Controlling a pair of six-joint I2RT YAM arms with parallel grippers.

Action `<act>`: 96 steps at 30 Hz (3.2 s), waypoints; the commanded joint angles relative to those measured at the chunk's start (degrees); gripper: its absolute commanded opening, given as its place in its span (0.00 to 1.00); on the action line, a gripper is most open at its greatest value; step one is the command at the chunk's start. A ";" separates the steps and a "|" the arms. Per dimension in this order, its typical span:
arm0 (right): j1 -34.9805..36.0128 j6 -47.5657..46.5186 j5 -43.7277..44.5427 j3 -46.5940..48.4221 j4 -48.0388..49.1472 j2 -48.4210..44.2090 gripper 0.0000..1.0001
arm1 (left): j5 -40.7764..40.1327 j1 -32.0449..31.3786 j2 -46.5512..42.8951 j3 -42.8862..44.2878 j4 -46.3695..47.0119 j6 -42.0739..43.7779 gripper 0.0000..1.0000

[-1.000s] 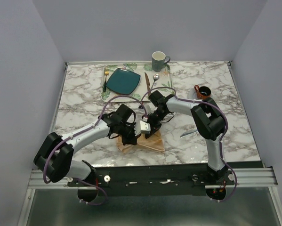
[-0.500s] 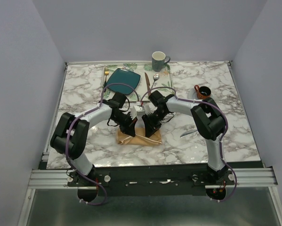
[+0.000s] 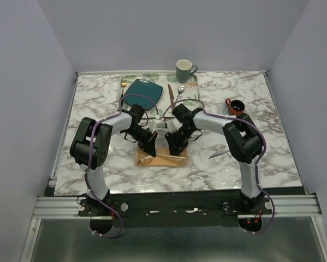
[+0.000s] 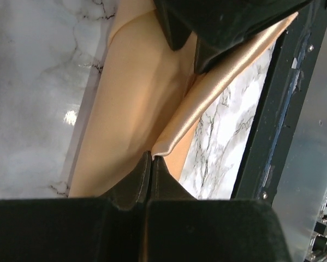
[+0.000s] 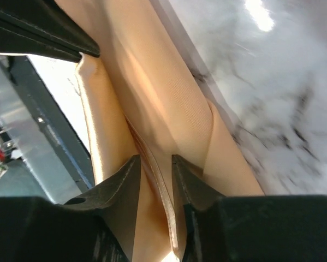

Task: Fold the napkin into a case and place the utensils inside
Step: Fold the 2/3-rectangle-folded napkin at the center of the board.

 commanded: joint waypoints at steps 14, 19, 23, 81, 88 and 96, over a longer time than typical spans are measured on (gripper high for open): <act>-1.79 -14.76 3.07 2.15 -4.15 -12.21 0.71 | 1.34 1.90 7.12 4.83 -5.65 2.71 0.00; -1.70 -17.30 0.34 0.22 -1.86 -14.32 0.74 | 1.86 3.04 8.09 5.71 -6.52 3.06 0.00; -1.00 -19.50 1.13 -2.33 1.39 -15.29 0.73 | 2.83 3.66 9.58 6.50 -7.23 3.15 0.00; -0.47 -15.20 2.45 6.54 0.52 -0.88 0.01 | 1.07 9.37 9.67 9.31 -1.87 -4.85 0.22; -2.49 -11.07 0.87 10.14 -0.10 2.90 0.01 | 0.11 9.20 10.64 8.96 -2.22 -3.61 0.13; -2.41 -10.80 0.95 11.02 -1.15 6.42 0.01 | 2.74 10.33 9.24 9.32 -1.35 -6.24 0.28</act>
